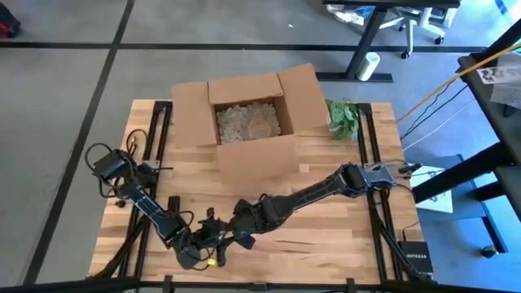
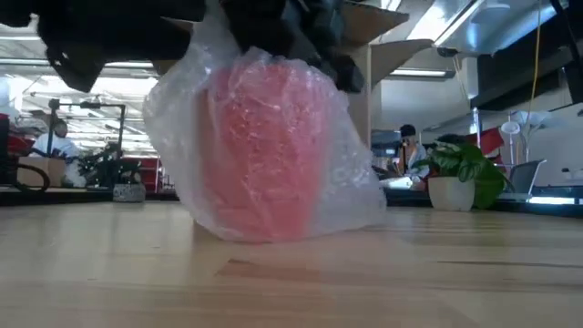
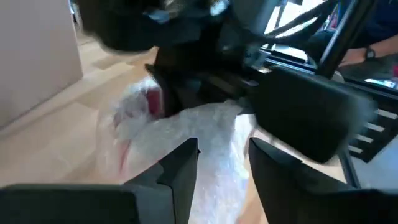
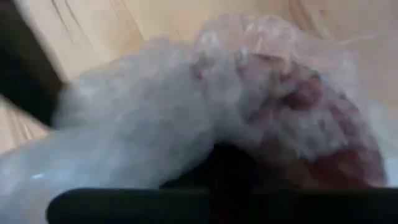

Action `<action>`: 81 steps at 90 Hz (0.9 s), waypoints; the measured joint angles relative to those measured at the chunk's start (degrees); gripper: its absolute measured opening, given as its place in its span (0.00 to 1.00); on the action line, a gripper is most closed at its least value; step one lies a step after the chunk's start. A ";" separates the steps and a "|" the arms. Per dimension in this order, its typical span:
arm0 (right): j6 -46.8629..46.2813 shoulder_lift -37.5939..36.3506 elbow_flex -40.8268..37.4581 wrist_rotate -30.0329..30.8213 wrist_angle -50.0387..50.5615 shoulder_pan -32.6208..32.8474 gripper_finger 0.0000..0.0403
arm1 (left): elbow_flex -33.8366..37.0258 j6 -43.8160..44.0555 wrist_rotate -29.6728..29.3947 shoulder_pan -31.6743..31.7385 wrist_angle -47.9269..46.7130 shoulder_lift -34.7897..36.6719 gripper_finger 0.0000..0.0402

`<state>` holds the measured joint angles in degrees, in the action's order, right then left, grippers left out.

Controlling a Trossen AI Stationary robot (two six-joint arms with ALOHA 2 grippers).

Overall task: Wrap mug
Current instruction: Wrap the red mug with bubble wrap

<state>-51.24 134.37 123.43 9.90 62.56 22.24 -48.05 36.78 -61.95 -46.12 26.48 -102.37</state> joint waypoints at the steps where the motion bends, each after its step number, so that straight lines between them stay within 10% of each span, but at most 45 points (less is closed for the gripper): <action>1: -0.09 0.00 0.51 0.20 0.52 0.00 0.00 | 0.00 0.11 -0.02 0.13 -0.26 0.00 0.32; 49: -2.66 -1.01 11.26 11.18 9.16 2.25 0.00 | -0.04 2.02 3.52 2.34 -2.22 0.04 0.32; 81: 0.64 -1.07 4.76 4.36 0.42 0.89 0.00 | -0.04 3.36 3.65 0.68 -2.40 0.04 0.32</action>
<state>-50.60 133.29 128.19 14.26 62.98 23.13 -48.10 40.14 -58.30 -45.45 24.09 -102.32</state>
